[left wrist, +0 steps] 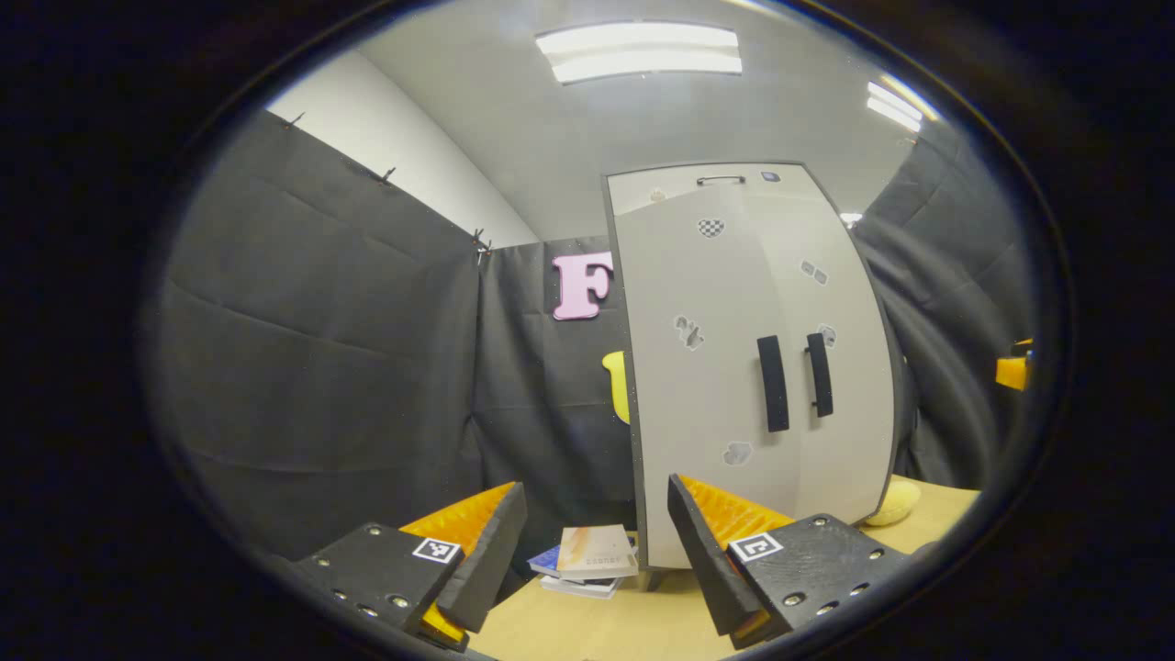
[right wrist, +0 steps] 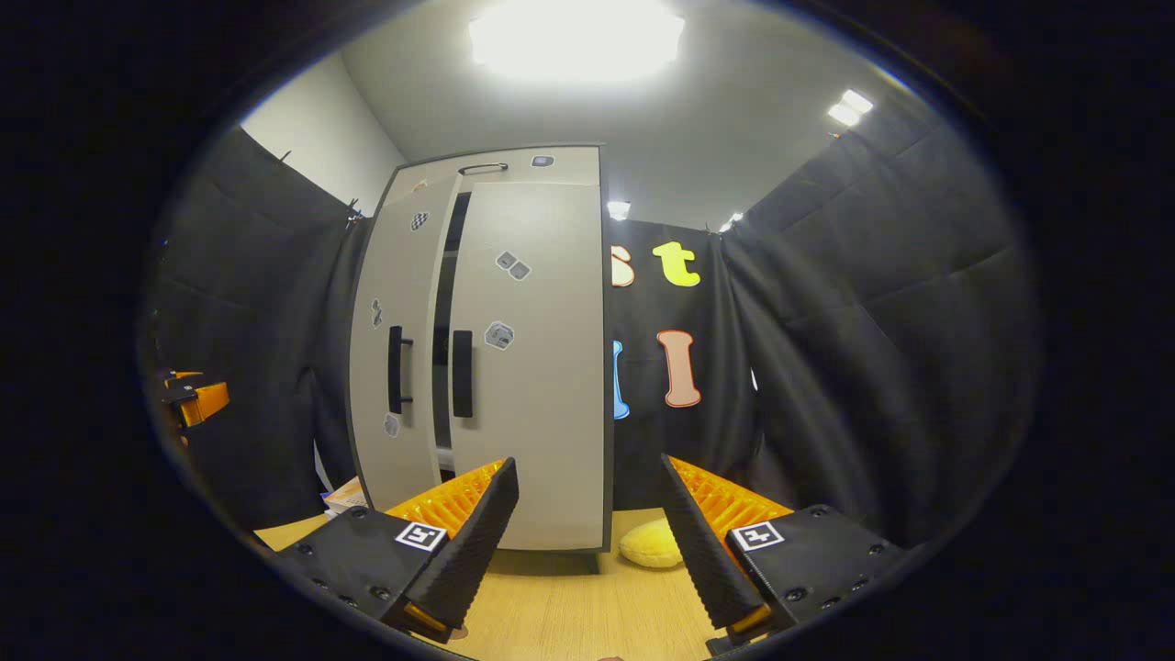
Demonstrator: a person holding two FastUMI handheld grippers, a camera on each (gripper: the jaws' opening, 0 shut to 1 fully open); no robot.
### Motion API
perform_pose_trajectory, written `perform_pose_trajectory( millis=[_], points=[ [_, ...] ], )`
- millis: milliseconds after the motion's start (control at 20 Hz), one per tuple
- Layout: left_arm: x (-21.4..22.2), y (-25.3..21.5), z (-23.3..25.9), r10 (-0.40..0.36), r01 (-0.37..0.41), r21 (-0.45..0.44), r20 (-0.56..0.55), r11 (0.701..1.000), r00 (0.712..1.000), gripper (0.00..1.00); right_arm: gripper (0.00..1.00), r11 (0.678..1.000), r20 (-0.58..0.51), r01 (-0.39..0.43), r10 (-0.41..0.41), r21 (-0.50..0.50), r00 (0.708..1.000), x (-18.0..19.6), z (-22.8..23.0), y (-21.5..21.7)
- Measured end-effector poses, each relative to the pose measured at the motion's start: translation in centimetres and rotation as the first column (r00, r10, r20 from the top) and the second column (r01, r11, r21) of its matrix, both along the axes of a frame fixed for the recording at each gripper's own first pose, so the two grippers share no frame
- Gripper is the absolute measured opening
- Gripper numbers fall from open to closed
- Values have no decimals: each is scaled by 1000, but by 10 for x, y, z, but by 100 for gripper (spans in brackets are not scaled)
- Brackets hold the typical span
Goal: Grasp the bottle in the cabinet with the left hand and place it on the coaster, then close the right door with the right hand and the left door with the left hand.
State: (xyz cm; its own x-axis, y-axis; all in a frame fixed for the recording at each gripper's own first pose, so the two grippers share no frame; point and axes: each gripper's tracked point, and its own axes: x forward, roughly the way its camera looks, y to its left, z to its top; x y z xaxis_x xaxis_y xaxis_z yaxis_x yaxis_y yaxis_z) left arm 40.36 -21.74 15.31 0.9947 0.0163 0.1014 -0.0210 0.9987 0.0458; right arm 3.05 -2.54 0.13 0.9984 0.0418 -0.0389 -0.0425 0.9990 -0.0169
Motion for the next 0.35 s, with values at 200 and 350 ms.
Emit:
perform_pose_trajectory(
  millis=[200, 350],
  points=[
    [1, -1, -1, -8, 8, 2, -11, 1000, 1000, 90, 97, 1000, 17, -7, 7, 9, 1000, -8, 7, 0],
    [1, -3, -1, -15, 15, 13, -10, 1000, 1000, 90, 97, 1000, 25, -7, 7, 4, 1000, -12, 9, -1]
  ],
)
